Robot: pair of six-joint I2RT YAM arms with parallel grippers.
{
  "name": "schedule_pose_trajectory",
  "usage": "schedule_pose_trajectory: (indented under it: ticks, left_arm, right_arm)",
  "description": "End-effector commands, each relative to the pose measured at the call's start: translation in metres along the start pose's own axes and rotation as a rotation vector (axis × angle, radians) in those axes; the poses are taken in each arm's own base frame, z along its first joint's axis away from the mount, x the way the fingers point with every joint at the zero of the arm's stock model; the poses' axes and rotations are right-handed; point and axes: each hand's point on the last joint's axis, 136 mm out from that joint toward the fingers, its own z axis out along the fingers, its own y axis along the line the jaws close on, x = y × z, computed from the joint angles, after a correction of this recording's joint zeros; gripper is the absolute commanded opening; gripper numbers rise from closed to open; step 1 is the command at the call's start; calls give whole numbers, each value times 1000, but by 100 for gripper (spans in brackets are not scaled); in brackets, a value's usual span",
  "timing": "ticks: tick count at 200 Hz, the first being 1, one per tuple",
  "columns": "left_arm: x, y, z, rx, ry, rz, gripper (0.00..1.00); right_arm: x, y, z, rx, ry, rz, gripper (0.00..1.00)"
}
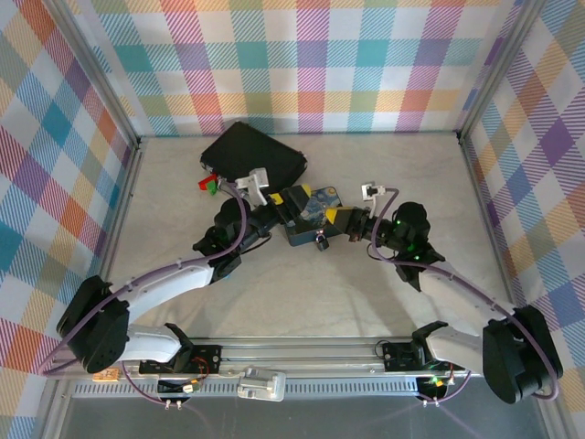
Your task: Unlock the padlock with the key
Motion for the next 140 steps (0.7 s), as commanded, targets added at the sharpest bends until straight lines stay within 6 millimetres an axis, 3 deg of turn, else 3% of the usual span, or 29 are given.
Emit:
schedule_pose_trajectory:
  ticks: [1, 12, 51, 82, 140]
  left_arm:
    - [5, 67, -15, -284, 21, 71, 84]
    - [7, 84, -17, -338, 25, 71, 89]
    - [20, 119, 0, -421, 81, 45, 90]
    - [35, 148, 20, -494, 111, 24, 90]
    - [51, 144, 77, -387, 178, -5, 90]
  right_arm:
    - [19, -32, -12, 174, 72, -19, 0]
    - [26, -45, -20, 256, 99, -29, 0]
    - [38, -87, -51, 523, 177, -10, 0]
    - [37, -96, -65, 589, 166, 2, 0]
    - [38, -104, -82, 661, 157, 16, 0]
